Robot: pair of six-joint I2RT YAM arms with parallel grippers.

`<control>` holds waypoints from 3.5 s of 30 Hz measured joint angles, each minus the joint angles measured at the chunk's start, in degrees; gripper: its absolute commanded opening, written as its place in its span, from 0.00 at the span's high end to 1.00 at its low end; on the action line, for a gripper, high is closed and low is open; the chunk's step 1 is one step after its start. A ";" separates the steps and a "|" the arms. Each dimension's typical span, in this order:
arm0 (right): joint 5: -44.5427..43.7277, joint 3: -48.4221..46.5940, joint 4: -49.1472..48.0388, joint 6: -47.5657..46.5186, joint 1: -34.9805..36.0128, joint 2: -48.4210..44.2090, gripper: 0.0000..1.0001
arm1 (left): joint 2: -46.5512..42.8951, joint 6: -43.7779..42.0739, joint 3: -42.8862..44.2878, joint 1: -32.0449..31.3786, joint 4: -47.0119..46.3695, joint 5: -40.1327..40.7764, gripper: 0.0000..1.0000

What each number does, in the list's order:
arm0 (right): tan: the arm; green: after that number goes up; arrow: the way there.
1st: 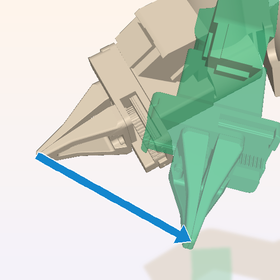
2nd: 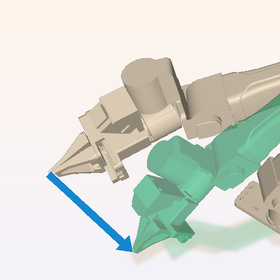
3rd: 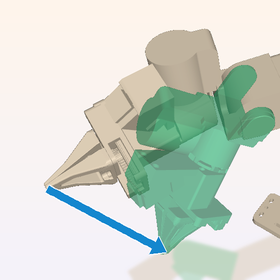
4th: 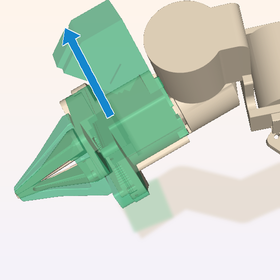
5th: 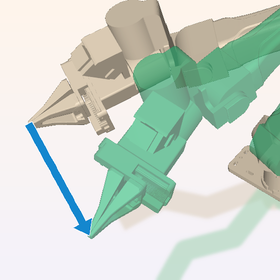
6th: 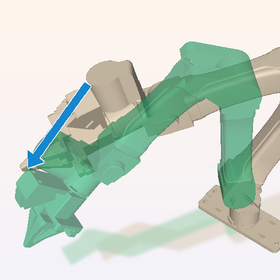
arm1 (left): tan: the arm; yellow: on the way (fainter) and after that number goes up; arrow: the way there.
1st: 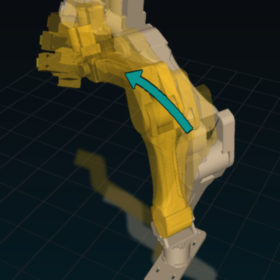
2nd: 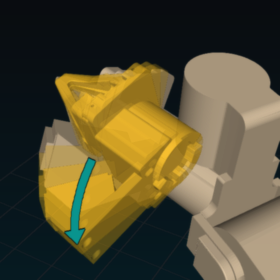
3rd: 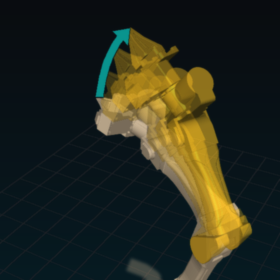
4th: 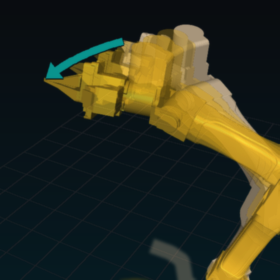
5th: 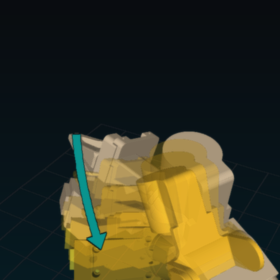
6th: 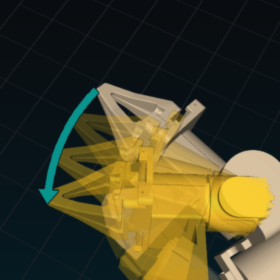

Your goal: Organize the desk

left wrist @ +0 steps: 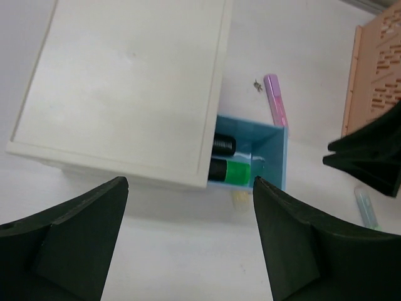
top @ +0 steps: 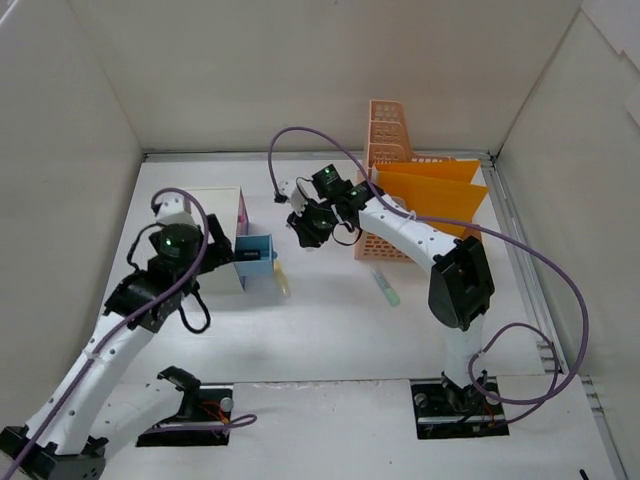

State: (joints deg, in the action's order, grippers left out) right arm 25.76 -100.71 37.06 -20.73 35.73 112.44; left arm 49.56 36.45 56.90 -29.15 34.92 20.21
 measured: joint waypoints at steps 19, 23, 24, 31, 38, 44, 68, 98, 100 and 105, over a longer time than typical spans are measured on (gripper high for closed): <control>-0.46 -4.76 -2.86 5.20 5.55 5.14 1.00 | 6.38 -8.50 -2.99 42.73 -8.66 -36.41 0.19; -0.70 -7.54 -3.26 5.79 5.68 7.39 1.00 | 8.37 -9.42 -5.70 43.17 -11.43 -39.76 0.19; -0.66 -8.22 -3.32 5.84 5.92 7.87 1.00 | 8.66 -9.55 -5.86 43.43 -11.85 -40.41 0.19; -0.11 -11.58 -4.31 6.45 6.62 10.69 1.00 | 11.82 -11.17 -6.03 43.85 -16.90 -43.21 0.20; 1.68 -14.29 -4.57 7.50 8.72 11.76 1.00 | 12.50 -12.96 -6.88 43.34 -19.65 -43.23 0.20; 4.11 -18.86 -5.92 8.61 10.51 15.08 1.00 | 13.86 -14.14 -6.88 41.44 -21.81 -42.18 0.20; 19.54 -21.90 -14.10 12.85 7.37 21.14 0.85 | 16.92 -15.04 -6.38 38.23 -24.81 -41.40 0.20; 22.99 -22.12 -16.28 -15.50 -0.20 21.31 0.30 | 9.38 -13.57 -0.04 41.83 -4.44 -40.28 0.00; 22.97 -25.20 -16.55 -16.33 0.44 23.80 0.31 | 9.05 -13.57 -0.57 42.34 -4.13 -40.17 0.00; 22.62 -30.23 -16.59 -16.83 0.90 28.13 0.34 | 9.05 -13.62 -0.72 43.32 -3.69 -38.84 0.00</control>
State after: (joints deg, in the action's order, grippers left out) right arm 48.38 -130.93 20.47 -37.56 36.62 140.57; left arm 58.61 22.83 56.18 14.17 31.22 -18.63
